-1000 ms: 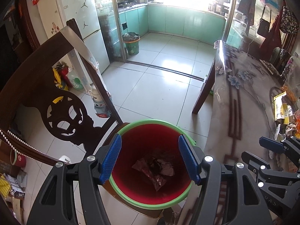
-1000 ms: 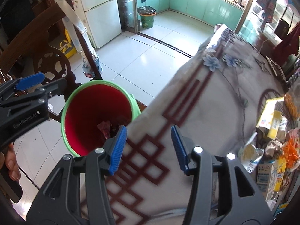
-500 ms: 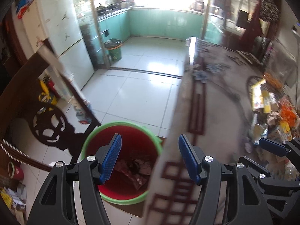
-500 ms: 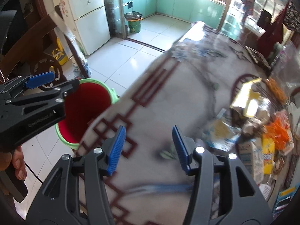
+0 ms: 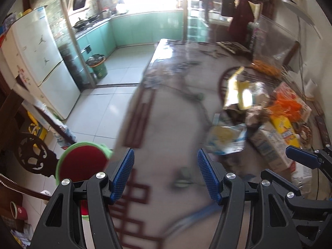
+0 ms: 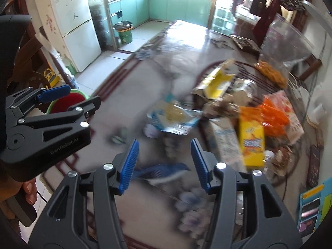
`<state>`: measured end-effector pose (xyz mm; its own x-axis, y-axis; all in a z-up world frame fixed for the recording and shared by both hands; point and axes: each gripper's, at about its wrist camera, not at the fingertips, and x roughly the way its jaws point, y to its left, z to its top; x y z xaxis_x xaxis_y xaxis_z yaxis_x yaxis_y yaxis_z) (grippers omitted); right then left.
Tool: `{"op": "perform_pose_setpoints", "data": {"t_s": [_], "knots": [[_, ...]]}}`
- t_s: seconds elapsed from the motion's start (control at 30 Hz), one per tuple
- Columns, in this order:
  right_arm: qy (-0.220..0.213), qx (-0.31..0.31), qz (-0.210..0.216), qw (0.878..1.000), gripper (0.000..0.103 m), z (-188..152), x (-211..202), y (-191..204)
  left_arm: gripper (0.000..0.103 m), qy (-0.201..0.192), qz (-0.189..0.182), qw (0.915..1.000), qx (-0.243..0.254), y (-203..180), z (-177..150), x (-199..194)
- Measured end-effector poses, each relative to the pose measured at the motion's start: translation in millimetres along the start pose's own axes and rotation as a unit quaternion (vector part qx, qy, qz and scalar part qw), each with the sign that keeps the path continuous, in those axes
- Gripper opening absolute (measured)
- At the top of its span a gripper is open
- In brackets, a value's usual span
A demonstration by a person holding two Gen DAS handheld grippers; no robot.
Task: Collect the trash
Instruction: 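Grasp the clear plastic bottle with the right tool while the left tool grasps the white milk carton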
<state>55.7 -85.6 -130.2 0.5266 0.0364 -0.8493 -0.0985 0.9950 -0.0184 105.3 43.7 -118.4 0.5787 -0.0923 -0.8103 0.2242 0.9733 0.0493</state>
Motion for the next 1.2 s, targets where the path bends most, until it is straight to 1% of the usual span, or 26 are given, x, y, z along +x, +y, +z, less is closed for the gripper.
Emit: {"op": "perform_pose_setpoints", "data": {"t_s": [0.2,0.23,0.27,0.37,0.4,0.43,0.47,0.5,0.53,0.57,0.6,0.63,0.67,0.73,0.8,0.87,0.9,1.0,1.1,1.2], "knots": [[-0.002,0.017,-0.009,1.000,0.050,-20.4,-11.6,-50.1,0.061,0.004,-0.018,0.9997,0.014,-57.6,-0.8,-1.1],[-0.001,0.023,-0.011,1.000,0.051,-23.4,-12.7,-59.1,0.061,0.009,-0.026,0.9995,0.013,-67.3,-1.0,-0.1],[0.000,0.030,-0.014,0.999,0.054,-27.0,-13.3,-69.2,0.061,0.013,-0.034,0.9993,0.010,-73.6,-1.0,1.2],[0.006,0.077,-0.032,0.997,0.059,-48.2,-13.9,-115.6,0.061,0.029,-0.056,0.9980,0.002,-94.6,-2.9,6.9],[0.011,0.092,-0.032,0.995,0.059,-54.2,-11.4,-126.8,0.061,0.035,-0.062,0.9974,-0.001,-99.9,-3.9,8.9],[0.026,0.123,-0.027,0.992,0.059,-64.6,-4.7,-144.6,0.061,0.044,-0.071,0.9965,-0.005,-107.3,-5.6,12.8],[0.047,0.169,-0.008,0.985,0.059,-76.8,4.2,-165.0,0.061,0.052,-0.079,0.9955,-0.008,-113.1,-6.8,16.1],[0.054,0.197,0.008,0.979,0.059,-84.5,8.3,-174.9,0.061,0.060,-0.088,0.9943,-0.012,-118.9,-7.6,20.5],[0.064,0.230,0.027,0.971,0.059,-94.0,15.4,-186.6,0.061,0.070,-0.096,0.9927,-0.017,-126.9,-7.9,26.1],[0.073,0.249,0.038,0.965,0.059,-101.3,22.1,-193.4,0.061,0.078,-0.104,0.9912,-0.024,-133.0,-7.8,31.7],[0.077,0.259,0.041,0.962,0.059,-104.7,26.0,-195.8,0.061,0.085,-0.109,0.9900,-0.028,-137.7,-6.8,36.7],[0.081,0.271,0.052,0.958,0.060,-109.2,31.8,-200.0,0.061,0.097,-0.127,0.9865,-0.038,-145.0,-5.0,44.4],[0.083,0.278,0.059,0.955,0.060,-111.4,35.2,-201.5,0.061,0.102,-0.133,0.9849,-0.043,-149.2,-3.6,48.9],[0.094,0.286,0.063,0.952,0.059,-115.7,42.6,-203.4,0.061,0.111,-0.135,0.9836,-0.043,-161.9,-0.1,61.6],[0.100,0.281,0.063,0.952,0.059,-118.0,46.1,-202.7,0.061,0.121,-0.133,0.9827,-0.042,-171.8,1.6,73.0],[0.110,0.276,0.069,0.952,0.059,-120.4,49.7,-201.2,0.065,0.130,-0.141,0.9801,-0.049,-177.5,2.9,81.0],[0.111,0.275,0.068,0.952,0.059,-121.5,51.3,-200.1,0.067,0.129,-0.140,0.9803,-0.051,-180.4,4.3,82.9],[0.115,0.267,0.063,0.955,0.059,-121.6,53.1,-198.5,0.065,0.134,-0.140,0.9799,-0.048,-187.8,8.4,85.5],[0.109,0.262,0.059,0.957,0.059,-117.4,52.2,-199.9,0.065,0.141,-0.152,0.9764,-0.061,-189.8,11.0,82.9],[0.106,0.261,0.059,0.958,0.059,-114.7,51.5,-200.7,0.066,0.149,-0.154,0.9751,-0.057,-193.6,9.5,85.9]]}}
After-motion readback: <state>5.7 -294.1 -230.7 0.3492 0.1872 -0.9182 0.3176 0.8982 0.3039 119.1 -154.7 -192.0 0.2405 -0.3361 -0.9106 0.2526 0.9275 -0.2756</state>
